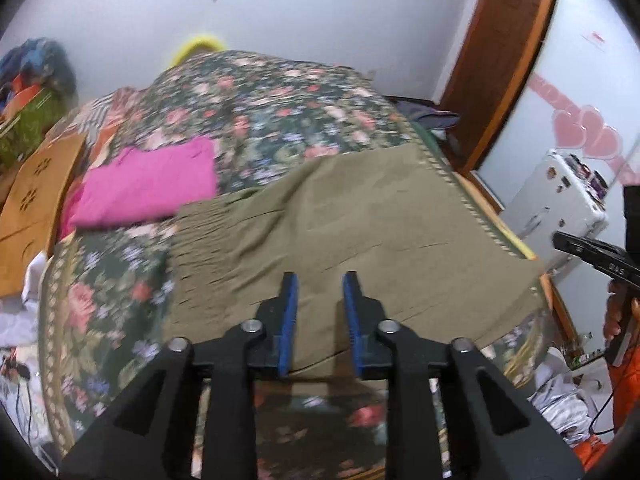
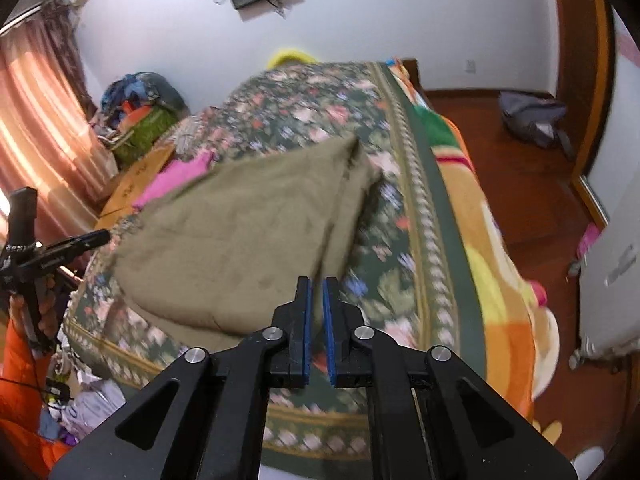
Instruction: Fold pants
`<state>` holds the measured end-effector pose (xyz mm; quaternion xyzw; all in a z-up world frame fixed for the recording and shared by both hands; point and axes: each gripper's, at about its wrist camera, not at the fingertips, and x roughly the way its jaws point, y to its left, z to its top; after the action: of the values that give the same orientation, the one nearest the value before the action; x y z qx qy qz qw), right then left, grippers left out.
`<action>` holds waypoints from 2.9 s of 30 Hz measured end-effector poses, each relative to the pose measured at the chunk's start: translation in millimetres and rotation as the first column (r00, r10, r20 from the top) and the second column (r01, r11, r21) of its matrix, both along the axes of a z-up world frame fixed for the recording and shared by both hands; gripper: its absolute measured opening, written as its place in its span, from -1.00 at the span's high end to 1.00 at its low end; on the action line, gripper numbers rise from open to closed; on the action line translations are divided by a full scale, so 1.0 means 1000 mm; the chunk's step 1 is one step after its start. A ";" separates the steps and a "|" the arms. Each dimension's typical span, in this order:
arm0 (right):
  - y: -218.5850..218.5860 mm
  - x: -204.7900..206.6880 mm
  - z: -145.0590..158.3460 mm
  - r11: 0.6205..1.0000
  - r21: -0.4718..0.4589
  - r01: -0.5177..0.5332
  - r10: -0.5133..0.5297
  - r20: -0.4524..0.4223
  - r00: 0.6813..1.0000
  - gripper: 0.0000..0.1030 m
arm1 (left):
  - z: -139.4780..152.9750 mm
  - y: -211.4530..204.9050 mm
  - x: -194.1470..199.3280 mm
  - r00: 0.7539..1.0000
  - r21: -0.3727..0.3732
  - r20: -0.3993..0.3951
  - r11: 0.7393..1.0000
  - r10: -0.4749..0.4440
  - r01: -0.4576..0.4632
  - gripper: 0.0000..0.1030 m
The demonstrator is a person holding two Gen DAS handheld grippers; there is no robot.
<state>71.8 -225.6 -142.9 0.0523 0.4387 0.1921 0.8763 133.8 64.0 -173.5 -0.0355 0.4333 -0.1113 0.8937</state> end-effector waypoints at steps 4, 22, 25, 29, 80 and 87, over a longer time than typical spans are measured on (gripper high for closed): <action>0.023 0.007 -0.006 0.999 0.004 -0.045 0.045 0.013 0.999 0.56 | -0.011 -0.030 0.007 0.999 0.009 -0.019 0.999 -0.032 0.032 0.30; 0.044 0.006 -0.046 0.993 -0.027 -0.115 0.111 -0.130 0.985 0.53 | -0.016 -0.024 0.019 1.000 0.000 -0.013 1.000 0.021 -0.021 0.14; 0.040 0.015 -0.032 0.995 -0.021 -0.099 0.097 -0.086 0.992 0.39 | -0.003 -0.001 0.030 0.996 0.025 0.027 0.996 0.083 -0.083 0.14; 0.034 0.031 -0.011 0.997 -0.007 -0.072 0.072 -0.011 0.997 0.32 | 0.004 0.037 0.052 0.983 0.057 0.040 0.982 0.179 -0.181 0.13; 0.071 0.230 -0.072 0.985 -0.139 -0.106 0.112 0.032 0.993 0.86 | -0.058 0.100 0.141 0.973 0.026 -0.070 0.976 0.219 -0.217 0.05; 0.086 0.235 -0.066 0.981 -0.149 -0.126 0.136 0.060 0.989 0.88 | -0.054 0.123 0.145 0.953 -0.002 -0.058 0.954 0.299 -0.299 0.05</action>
<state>306.9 -139.8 -208.4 -0.0471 0.4232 0.2189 0.8779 279.2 186.6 -227.4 -0.1088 0.4478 0.0239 0.8872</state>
